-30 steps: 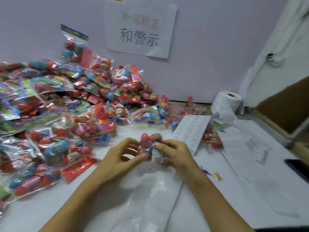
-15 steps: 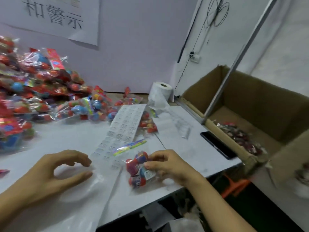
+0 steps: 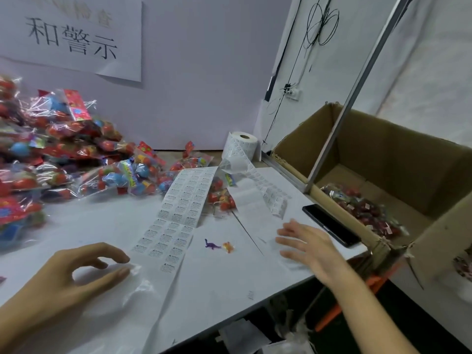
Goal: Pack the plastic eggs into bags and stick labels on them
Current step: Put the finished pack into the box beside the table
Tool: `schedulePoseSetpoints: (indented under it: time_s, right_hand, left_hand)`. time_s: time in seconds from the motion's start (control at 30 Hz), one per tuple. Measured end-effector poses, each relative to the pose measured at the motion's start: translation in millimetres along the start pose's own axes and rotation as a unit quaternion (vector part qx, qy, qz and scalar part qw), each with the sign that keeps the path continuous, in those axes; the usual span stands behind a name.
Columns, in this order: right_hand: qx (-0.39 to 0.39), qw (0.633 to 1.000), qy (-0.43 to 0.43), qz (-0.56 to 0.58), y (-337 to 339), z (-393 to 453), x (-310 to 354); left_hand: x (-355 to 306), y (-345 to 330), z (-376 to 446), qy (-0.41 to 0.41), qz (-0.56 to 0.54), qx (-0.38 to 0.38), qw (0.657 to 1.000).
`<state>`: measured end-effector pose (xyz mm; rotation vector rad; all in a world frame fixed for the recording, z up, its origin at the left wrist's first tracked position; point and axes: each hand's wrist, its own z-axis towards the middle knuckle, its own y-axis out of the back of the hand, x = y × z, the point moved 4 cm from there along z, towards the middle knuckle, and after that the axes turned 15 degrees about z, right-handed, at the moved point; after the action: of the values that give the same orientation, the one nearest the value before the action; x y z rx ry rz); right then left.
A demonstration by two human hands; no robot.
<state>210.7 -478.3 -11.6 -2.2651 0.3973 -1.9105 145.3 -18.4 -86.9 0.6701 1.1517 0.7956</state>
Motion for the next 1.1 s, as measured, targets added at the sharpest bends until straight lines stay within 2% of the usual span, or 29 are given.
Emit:
schedulePoseSetpoints:
  time_s: [0.1,0.2,0.4,0.5,0.57,0.67,0.77,0.83,1.0,1.1]
  right_hand:
    - [0.076,0.994,0.011,-0.076,-52.6,2.8,-26.8]
    - [0.163,0.979,-0.004,-0.123,-119.8,4.3,-49.5]
    - [0.315,0.939,0.000,-0.138,-239.8,3.3,-93.2]
    - [0.355,0.923,0.010,-0.151,-280.4,0.7,-105.8]
    - [0.371,0.916,0.015,-0.154,-301.3,1.2,-110.0]
    - [0.385,0.909,0.023,-0.161,-325.5,4.8,-113.8]
    - [0.355,0.916,0.017,-0.188,-331.7,13.3,-128.9]
    - [0.327,0.921,0.052,-0.204,-327.7,18.0,-136.9]
    - [0.359,0.910,0.089,-0.190,-321.0,17.1,-139.5]
    - [0.362,0.910,0.086,-0.184,-319.2,15.9,-140.3]
  left_hand:
    - [-2.6,7.2,3.0,0.007,0.018,-0.045,0.999]
    - [-17.7,17.8,2.4,0.018,-0.028,-0.039,0.999]
    - [-31.0,31.3,3.5,0.032,-0.083,-0.060,0.994]
    - [-33.0,40.8,3.1,0.022,-0.073,-0.123,0.989]
    - [-35.4,48.5,2.0,0.011,-0.062,-0.189,0.980]
    - [-29.3,57.9,0.3,0.037,-0.045,-0.258,0.964]
    - [-18.8,61.7,-2.7,0.079,0.004,-0.289,0.954]
    - [-16.6,65.2,-5.5,0.098,0.059,-0.315,0.942]
    - [-9.1,83.3,-9.7,0.132,0.159,-0.417,0.885]
    - [3.0,92.6,-13.4,0.203,0.213,-0.435,0.851]
